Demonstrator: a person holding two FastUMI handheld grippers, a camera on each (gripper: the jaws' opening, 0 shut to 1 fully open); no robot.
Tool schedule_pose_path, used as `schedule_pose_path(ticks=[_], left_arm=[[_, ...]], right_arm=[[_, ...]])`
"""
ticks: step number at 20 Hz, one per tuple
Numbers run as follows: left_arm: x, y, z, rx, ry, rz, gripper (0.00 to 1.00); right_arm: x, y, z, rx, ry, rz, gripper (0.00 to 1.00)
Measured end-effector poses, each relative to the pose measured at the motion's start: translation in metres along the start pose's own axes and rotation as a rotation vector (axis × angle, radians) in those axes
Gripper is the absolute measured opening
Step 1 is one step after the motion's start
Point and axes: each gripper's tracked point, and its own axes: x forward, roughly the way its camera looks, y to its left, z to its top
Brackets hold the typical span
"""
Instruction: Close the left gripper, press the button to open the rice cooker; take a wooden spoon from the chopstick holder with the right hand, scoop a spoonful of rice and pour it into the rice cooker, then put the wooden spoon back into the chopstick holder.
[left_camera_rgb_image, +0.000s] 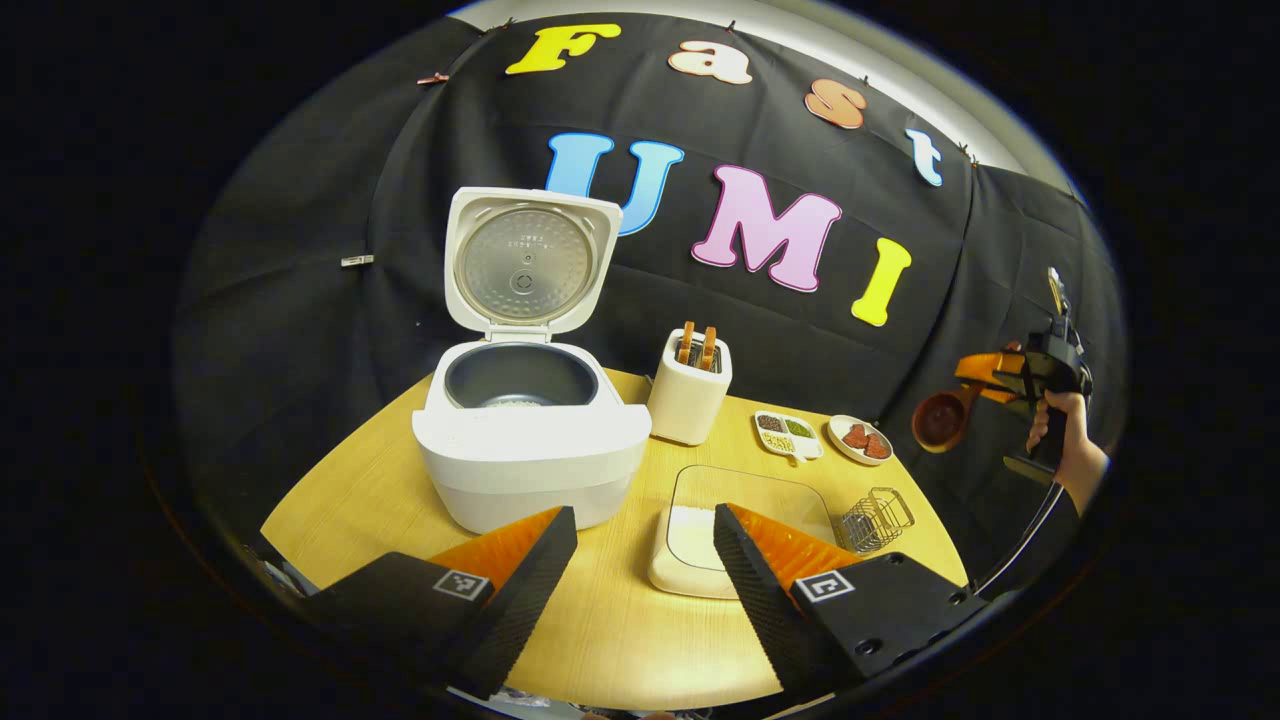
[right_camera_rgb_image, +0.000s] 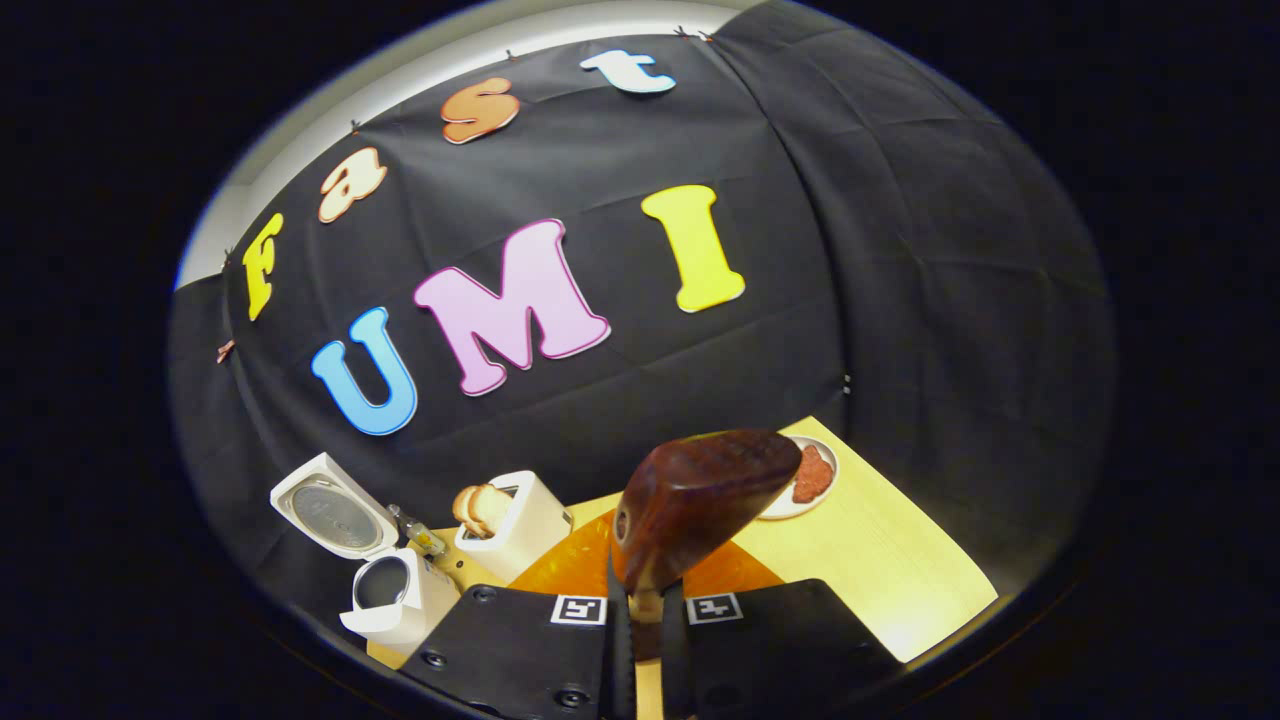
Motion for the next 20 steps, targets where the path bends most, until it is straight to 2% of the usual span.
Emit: schedule_pose_path(ticks=[3, 9, 14, 17, 20], left_arm=[[-0.003, -0.013, 0.007, -0.006, -0.01, 0.041, 0.95], [-0.014, -0.032, 0.01, -0.03, -0.009, 0.117, 0.95], [-0.027, -0.031, 0.009, -0.019, -0.011, 0.19, 0.95], [-0.031, -0.025, 0.01, -0.03, -0.014, 0.221, 0.95], [-0.032, -0.019, 0.017, -0.036, -0.031, 0.24, 0.95]], right_arm=[[0.01, -0.034, -0.029, 0.041, 0.052, -0.029, 0.14], [0.04, -0.07, -0.104, 0.072, 0.202, -0.062, 0.14], [0.055, -0.077, -0.141, 0.101, 0.283, -0.074, 0.14], [0.061, -0.085, -0.162, 0.063, 0.311, -0.104, 0.14], [0.064, -0.083, -0.168, 0.075, 0.311, -0.11, 0.18]])
